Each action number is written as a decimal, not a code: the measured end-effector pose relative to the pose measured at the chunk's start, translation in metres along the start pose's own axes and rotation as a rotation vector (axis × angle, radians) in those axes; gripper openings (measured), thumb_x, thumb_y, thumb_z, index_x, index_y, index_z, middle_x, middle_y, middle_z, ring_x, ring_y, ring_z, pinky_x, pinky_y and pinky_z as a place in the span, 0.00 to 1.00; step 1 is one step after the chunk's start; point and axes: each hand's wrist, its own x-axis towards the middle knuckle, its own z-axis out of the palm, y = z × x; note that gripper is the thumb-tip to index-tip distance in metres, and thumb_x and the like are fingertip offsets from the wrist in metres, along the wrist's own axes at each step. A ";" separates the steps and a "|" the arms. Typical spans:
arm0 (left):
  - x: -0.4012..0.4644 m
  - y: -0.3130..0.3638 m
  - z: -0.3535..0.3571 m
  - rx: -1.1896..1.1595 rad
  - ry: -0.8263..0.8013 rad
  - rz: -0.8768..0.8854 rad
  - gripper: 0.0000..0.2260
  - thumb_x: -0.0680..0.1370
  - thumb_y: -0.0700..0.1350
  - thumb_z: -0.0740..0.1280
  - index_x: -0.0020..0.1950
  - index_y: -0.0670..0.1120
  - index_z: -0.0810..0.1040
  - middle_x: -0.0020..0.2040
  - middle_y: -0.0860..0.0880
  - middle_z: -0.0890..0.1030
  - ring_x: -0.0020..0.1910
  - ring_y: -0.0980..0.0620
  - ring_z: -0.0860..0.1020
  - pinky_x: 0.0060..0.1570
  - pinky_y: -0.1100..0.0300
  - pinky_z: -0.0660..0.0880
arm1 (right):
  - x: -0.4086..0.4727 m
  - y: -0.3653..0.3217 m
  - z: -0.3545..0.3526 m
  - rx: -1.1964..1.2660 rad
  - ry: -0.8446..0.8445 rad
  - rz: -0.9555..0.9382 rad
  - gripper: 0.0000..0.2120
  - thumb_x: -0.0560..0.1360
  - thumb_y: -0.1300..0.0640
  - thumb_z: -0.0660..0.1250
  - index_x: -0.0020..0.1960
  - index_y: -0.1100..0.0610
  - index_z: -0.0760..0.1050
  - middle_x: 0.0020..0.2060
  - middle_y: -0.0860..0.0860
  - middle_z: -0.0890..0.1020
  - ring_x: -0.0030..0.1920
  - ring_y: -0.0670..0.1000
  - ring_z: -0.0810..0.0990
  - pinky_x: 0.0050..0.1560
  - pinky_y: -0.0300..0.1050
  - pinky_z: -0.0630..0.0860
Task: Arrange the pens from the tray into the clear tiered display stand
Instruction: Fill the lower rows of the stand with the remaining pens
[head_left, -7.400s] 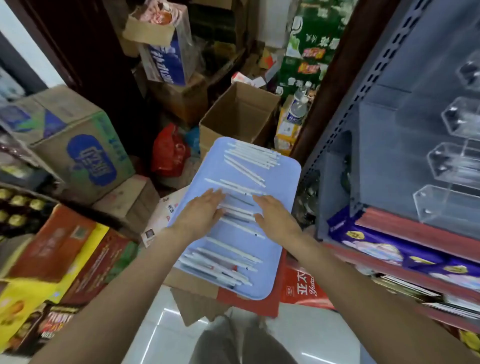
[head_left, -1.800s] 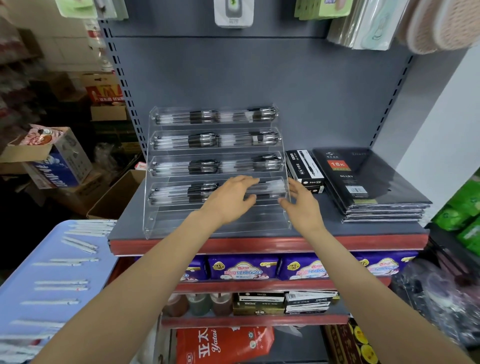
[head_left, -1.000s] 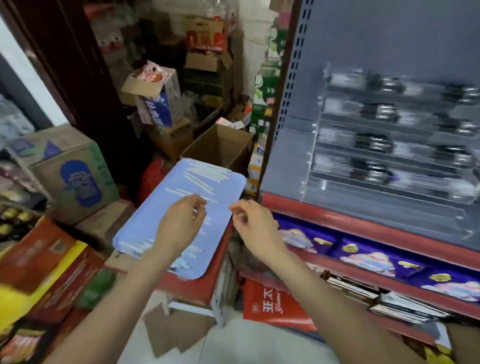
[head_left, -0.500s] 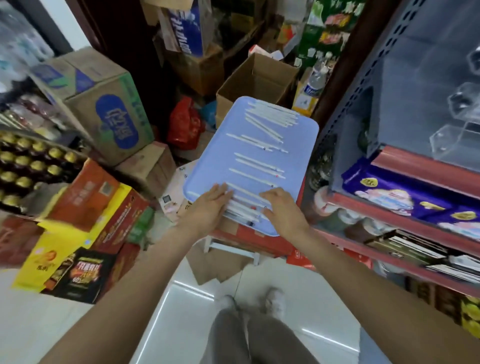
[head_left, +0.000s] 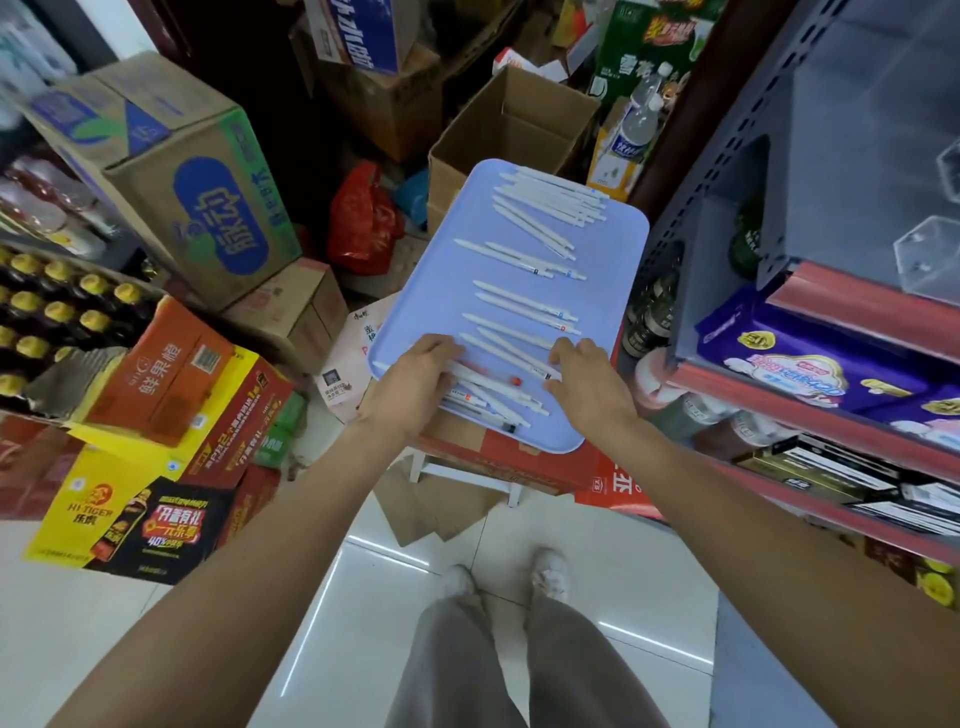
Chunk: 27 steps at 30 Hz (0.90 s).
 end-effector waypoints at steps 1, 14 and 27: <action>-0.002 0.001 -0.002 -0.009 0.034 0.003 0.15 0.75 0.35 0.65 0.62 0.42 0.73 0.63 0.45 0.73 0.60 0.44 0.73 0.60 0.54 0.70 | -0.001 0.000 0.001 -0.001 0.026 -0.019 0.15 0.79 0.58 0.61 0.64 0.59 0.65 0.57 0.59 0.69 0.58 0.59 0.69 0.50 0.53 0.75; -0.013 -0.005 -0.026 0.020 0.020 0.096 0.04 0.73 0.42 0.72 0.46 0.45 0.82 0.55 0.48 0.74 0.57 0.49 0.71 0.55 0.62 0.68 | 0.012 -0.035 0.009 -0.063 0.028 -0.162 0.07 0.79 0.62 0.60 0.56 0.61 0.72 0.56 0.57 0.70 0.55 0.58 0.69 0.50 0.53 0.73; -0.007 -0.003 -0.032 -0.082 -0.169 0.025 0.05 0.74 0.45 0.70 0.48 0.45 0.81 0.50 0.49 0.78 0.51 0.52 0.72 0.48 0.65 0.66 | -0.005 -0.016 -0.003 0.597 0.094 0.039 0.08 0.80 0.62 0.58 0.56 0.61 0.73 0.43 0.55 0.78 0.43 0.58 0.77 0.43 0.48 0.73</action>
